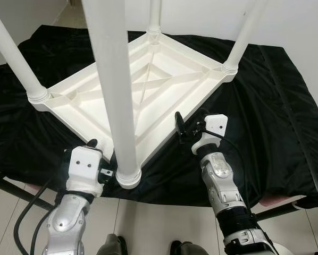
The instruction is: Building children table
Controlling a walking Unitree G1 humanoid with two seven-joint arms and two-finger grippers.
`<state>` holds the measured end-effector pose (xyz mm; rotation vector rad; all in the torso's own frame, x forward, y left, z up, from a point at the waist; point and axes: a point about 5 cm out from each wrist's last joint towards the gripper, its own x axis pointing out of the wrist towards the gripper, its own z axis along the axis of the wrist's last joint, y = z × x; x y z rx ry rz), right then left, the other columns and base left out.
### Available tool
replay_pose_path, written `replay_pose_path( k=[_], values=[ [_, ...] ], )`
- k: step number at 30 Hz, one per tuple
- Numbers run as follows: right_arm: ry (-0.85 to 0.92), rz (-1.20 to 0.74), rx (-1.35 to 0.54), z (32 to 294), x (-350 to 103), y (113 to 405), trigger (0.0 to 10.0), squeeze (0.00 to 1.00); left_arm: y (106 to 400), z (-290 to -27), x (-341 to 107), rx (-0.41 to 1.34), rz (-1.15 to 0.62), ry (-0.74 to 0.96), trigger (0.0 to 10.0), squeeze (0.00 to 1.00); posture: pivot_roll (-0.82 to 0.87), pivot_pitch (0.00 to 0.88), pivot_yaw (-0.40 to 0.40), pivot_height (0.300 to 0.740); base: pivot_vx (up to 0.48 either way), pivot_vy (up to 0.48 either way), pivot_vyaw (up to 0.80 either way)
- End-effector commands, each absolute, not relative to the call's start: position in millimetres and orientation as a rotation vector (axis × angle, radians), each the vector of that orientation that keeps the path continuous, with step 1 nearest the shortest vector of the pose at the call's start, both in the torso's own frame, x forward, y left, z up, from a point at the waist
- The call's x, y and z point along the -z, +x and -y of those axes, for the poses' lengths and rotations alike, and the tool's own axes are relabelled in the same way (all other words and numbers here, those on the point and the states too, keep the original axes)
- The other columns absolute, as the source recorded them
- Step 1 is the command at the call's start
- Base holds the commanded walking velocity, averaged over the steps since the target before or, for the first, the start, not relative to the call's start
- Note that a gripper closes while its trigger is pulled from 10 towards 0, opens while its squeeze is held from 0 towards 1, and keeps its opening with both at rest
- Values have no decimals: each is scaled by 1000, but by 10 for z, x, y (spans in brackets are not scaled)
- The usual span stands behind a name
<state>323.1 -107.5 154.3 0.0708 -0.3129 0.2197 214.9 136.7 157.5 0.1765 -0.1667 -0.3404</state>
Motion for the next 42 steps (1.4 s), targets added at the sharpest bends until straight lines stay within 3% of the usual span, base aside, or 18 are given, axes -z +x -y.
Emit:
replay_pose_path(
  k=[1,8,13,23,29,42],
  values=[
    [69,290,-231,1051,-1486,3190,10000,0,2096,-1226,-1514,537,143,193,10000,0,-28,155,-20,740,0,0,0],
    [68,282,-221,1059,-1476,3194,10000,0,2163,-1295,-1474,488,129,230,10000,0,-26,156,-23,740,0,0,0],
    [51,247,-95,1194,-1429,3241,10000,0,2273,-1400,-1449,400,104,258,10000,0,-14,160,-30,740,0,0,0],
    [56,210,77,1327,-1403,3323,10000,0,2510,-1363,-1365,276,-22,256,10000,0,-16,126,-19,740,0,0,0],
    [19,149,254,1496,-1353,3378,10000,0,2706,-1390,-1425,240,-53,190,10000,0,-54,187,2,740,0,0,0],
    [3,104,212,1604,-1258,3433,10000,0,2706,-1203,-1690,296,31,84,10000,0,-81,211,18,740,0,0,0]
  ],
)
